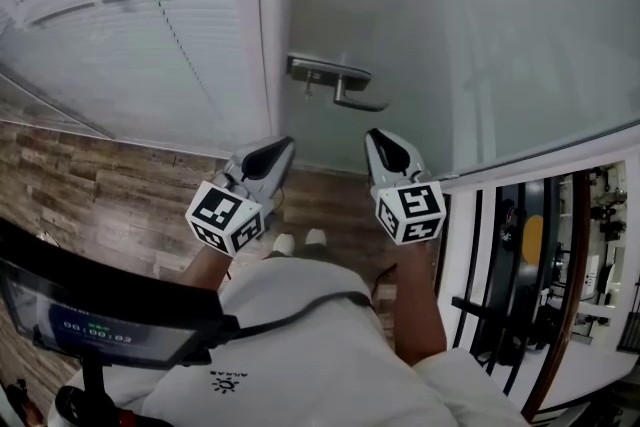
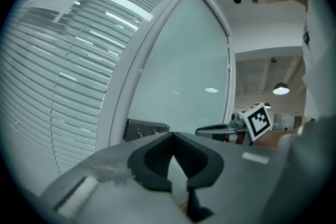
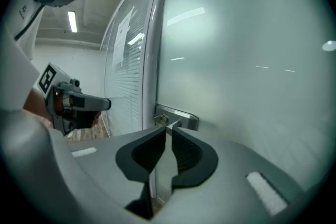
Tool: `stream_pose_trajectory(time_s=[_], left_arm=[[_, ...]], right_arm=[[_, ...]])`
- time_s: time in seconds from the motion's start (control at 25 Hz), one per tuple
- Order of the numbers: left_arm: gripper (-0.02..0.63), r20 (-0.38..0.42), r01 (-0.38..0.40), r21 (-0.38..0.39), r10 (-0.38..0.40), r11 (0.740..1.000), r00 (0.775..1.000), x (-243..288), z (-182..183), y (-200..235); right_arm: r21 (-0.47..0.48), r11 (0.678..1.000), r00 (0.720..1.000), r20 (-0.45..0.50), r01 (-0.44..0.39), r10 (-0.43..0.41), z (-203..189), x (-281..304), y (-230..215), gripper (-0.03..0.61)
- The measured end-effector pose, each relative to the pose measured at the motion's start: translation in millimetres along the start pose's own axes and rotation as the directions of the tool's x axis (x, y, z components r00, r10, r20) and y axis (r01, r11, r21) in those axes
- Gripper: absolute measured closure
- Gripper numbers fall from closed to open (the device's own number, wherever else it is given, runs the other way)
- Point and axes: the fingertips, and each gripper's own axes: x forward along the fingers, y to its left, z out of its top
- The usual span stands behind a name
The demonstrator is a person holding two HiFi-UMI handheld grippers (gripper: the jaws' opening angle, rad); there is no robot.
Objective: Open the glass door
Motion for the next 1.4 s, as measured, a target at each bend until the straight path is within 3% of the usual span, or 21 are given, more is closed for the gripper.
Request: stream_pose_trajectory(time_s=[0.2,0.36,0.48,0.6,0.72,0.76,0.8,0.88,1.2,1.28,1.4], left_arm=[[0.609,-0.005,-0.015,-0.006,0.015,1.000,1.000,10.2,0.5,5.7],[0.609,-0.005,-0.019,-0.002,0.019,1.000,1.000,23.3,5.6,4.4],[0.609,-0.006,-0.023,-0.005,0.023,1.000,1.000,31.0,7.3,1.6],[0.609,-0.010,-0.030,-0.004,0.030,1.000,1.000,35.4,7.4,-0.8],[0.609,-0.021,-0.038,-0.004,0.038,0.999,0.999,37.6,4.9,-1.3],[0.609,-0.024,-0.041,-0.007,0.041,0.999,0.999,38.6,4.3,-1.0],[0.609,-0.025,-0.044,-0.011,0.043,0.999,0.999,39.7,4.1,-0.8],[0.609,-0.026,-0.050,-0.015,0.049,0.999,0.998,41.8,4.2,-1.2],[0.609,-0.031,-0.087,-0.006,0.087,0.996,0.996,44.0,1.8,-3.8],[0.609,-0.035,-0.096,-0.006,0.096,0.995,0.995,42.4,-0.7,-3.5],[0.609,-0.045,-0.105,-0.010,0.104,0.994,0.994,40.3,-5.6,-4.2]], right_arm=[[-0.201,0.980,0.995,-0.102,-0.003,-0.017,-7.9,33.6,-23.6,0.421],[-0.417,0.908,0.975,-0.215,-0.044,-0.051,-27.5,54.6,-32.9,0.306],[-0.517,0.852,0.961,-0.268,-0.085,-0.067,-42.4,67.3,-36.7,0.293],[-0.581,0.809,0.955,-0.280,-0.086,-0.100,-50.1,77.7,-44.0,0.295],[-0.659,0.747,0.948,-0.286,-0.086,-0.143,-54.7,85.3,-46.8,0.298],[-0.678,0.731,0.949,-0.272,-0.071,-0.160,-54.0,87.6,-48.4,0.320],[-0.690,0.723,0.952,-0.250,-0.049,-0.174,-52.1,89.6,-50.4,0.382],[-0.689,0.725,0.960,-0.214,-0.017,-0.181,-49.4,91.6,-52.6,0.396],[-0.620,0.784,0.973,-0.175,0.008,-0.149,-49.4,92.0,-52.4,0.396],[-0.568,0.823,0.978,-0.168,0.005,-0.122,-52.9,93.9,-51.5,0.397],[-0.416,0.909,0.988,-0.144,-0.013,-0.052,-62.9,100.6,-47.9,0.397]])
